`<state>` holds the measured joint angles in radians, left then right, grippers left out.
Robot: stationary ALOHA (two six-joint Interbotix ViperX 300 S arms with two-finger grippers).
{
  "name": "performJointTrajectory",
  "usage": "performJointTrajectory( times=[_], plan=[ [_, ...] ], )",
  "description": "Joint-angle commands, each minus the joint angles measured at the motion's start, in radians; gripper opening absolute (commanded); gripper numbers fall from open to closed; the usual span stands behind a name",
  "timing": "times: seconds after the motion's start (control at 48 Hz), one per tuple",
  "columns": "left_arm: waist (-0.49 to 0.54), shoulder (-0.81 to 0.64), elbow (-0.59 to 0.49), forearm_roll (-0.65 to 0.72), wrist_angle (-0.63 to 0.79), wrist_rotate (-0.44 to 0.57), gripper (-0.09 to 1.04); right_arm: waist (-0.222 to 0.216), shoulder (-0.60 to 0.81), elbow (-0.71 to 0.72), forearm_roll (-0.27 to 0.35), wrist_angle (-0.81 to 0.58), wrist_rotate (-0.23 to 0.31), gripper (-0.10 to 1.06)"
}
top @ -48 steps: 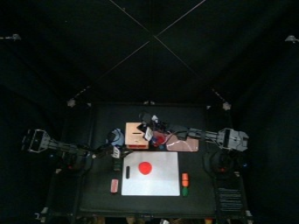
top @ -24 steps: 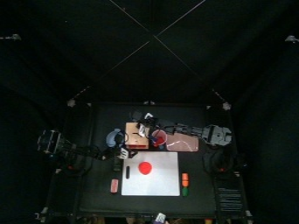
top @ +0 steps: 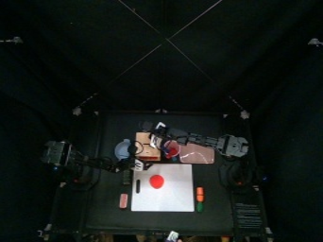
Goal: Get the cutter from the drawer then cut the dough then place the extra dough in the bowl
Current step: Open the drawer
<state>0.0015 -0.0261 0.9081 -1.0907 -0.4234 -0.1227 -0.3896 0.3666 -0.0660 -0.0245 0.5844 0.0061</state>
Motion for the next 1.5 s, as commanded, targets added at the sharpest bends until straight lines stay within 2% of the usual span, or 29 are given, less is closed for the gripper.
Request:
performJointTrajectory(
  times=[0.021, 0.354, 0.583, 1.0, 1.5],
  plan=[
    [0.02, -0.008, -0.018, -0.032, 0.0, 0.0, 0.95, 0.003, -0.017, -0.018, -0.017, 0.0, -0.002, 0.03],
    [0.026, -0.008, -0.029, -0.135, 0.018, 0.0, 0.95, 0.011, -0.002, -0.025, -0.051, -0.005, 0.0, 0.03],
    [0.035, 0.005, -0.04, -0.158, 0.04, 0.0, 0.94, 0.012, 0.017, -0.037, -0.071, -0.005, -0.003, 0.03],
    [0.046, 0.025, -0.041, -0.178, 0.041, 0.0, 0.7, 0.015, 0.02, -0.04, -0.08, -0.002, -0.003, 0.03],
    [0.038, 0.026, -0.046, -0.215, 0.074, -0.002, 0.67, 0.021, 0.02, -0.038, -0.094, -0.002, -0.003, 0.03]
  ],
)
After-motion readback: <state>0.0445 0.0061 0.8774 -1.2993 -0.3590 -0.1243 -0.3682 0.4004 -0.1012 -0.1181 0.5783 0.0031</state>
